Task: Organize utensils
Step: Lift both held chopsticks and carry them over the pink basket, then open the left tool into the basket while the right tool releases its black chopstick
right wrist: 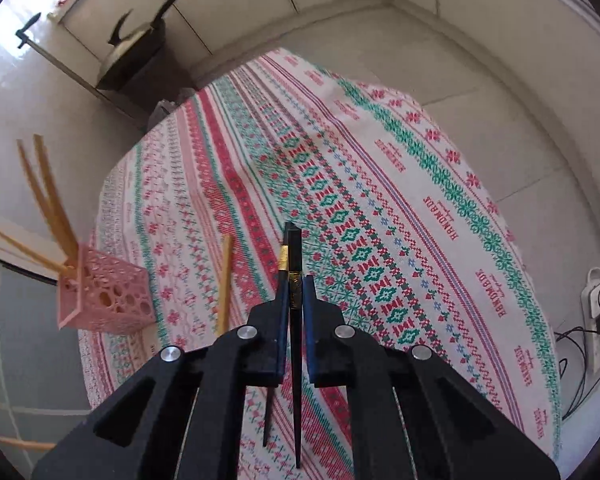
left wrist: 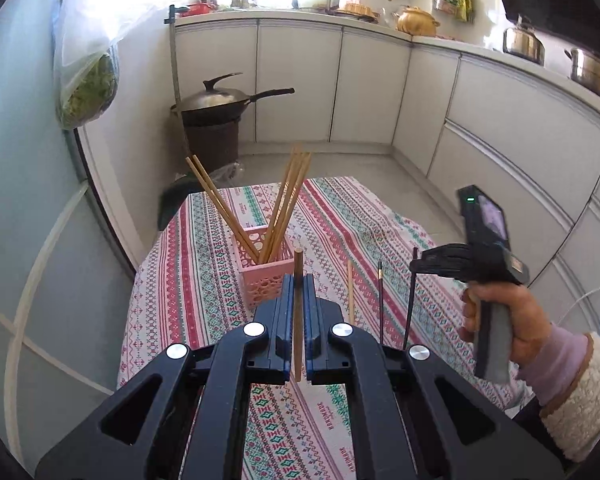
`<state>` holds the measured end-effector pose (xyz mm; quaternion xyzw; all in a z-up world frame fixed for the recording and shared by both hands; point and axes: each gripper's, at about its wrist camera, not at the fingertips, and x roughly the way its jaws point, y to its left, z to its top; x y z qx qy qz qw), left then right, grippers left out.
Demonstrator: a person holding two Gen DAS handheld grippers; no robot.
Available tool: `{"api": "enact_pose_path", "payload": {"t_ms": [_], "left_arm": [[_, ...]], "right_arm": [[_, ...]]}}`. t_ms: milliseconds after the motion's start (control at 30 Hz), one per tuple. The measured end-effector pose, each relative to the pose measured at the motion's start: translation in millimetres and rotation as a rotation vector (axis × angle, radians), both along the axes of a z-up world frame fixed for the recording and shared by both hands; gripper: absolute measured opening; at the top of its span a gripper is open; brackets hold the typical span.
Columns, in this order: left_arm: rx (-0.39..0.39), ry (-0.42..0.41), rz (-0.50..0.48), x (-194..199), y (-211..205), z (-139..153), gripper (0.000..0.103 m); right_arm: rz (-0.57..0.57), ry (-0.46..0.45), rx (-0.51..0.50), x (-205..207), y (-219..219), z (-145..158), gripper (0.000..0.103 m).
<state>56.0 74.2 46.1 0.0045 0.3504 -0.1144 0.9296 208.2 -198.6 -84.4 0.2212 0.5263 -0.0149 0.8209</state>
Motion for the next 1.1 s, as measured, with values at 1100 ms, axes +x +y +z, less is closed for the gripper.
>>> {"api": "enact_pose_path", "payload": {"t_ms": [1100], "left_arm": [[-0.229, -0.088, 0.323, 112.3, 66.0, 50.6, 0.017]], "right_arm": [[0.188, -0.449, 0.173, -2.5, 69.3, 199.6, 0.007]]}}
